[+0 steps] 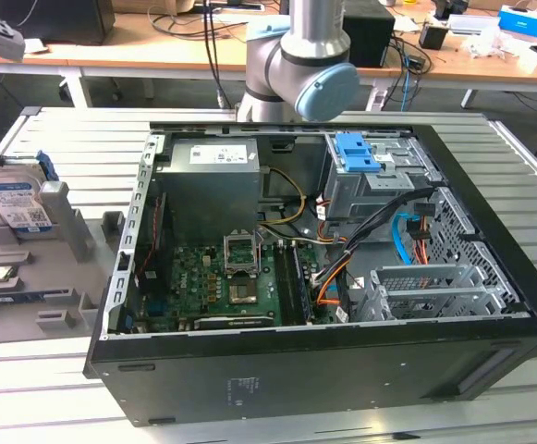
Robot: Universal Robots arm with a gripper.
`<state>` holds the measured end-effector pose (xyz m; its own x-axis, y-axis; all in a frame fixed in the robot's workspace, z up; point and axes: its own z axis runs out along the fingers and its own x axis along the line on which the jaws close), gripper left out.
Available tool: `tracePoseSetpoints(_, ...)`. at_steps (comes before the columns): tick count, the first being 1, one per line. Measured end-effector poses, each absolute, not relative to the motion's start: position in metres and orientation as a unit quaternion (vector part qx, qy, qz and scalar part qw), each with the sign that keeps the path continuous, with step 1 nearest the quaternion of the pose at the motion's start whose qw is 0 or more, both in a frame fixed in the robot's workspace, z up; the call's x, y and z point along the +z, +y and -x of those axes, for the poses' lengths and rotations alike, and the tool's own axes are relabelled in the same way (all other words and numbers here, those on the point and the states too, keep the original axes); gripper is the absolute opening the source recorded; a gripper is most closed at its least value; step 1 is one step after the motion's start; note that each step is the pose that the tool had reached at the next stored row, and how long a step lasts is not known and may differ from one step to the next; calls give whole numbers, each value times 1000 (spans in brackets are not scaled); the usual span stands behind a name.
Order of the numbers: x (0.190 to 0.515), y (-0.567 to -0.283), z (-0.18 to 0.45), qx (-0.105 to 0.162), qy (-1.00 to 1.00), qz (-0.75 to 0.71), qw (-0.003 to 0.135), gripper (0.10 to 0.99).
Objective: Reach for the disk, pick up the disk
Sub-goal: 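Pick up the disk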
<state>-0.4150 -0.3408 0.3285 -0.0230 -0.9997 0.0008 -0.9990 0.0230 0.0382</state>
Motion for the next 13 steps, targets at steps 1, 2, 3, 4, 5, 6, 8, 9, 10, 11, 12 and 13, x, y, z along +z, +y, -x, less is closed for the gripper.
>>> tracePoseSetpoints(1,327,-341,416,-13,-713,-701,14,541)
tracePoseSetpoints(2,325,-341,417,-13,-711,-703,14,541)
tracePoseSetpoints(3,321,-341,417,-13,-705,-709,14,541)
tracePoseSetpoints(4,317,-340,418,-13,-702,-712,14,541)
tracePoseSetpoints(5,314,-340,418,-13,-702,-712,14,541)
tracePoseSetpoints(6,312,-340,418,-13,-702,-712,14,541)
tracePoseSetpoints(8,305,-339,418,-13,-702,-712,14,541)
tracePoseSetpoints(9,303,-338,418,-13,-702,-712,14,541)
tracePoseSetpoints(10,300,-338,418,-13,-702,-712,14,541)
tracePoseSetpoints(11,298,-338,418,-13,-702,-712,14,541)
tracePoseSetpoints(12,295,-337,418,-13,-701,-712,14,541)
tracePoseSetpoints(13,292,-337,418,-13,-701,-712,14,541)
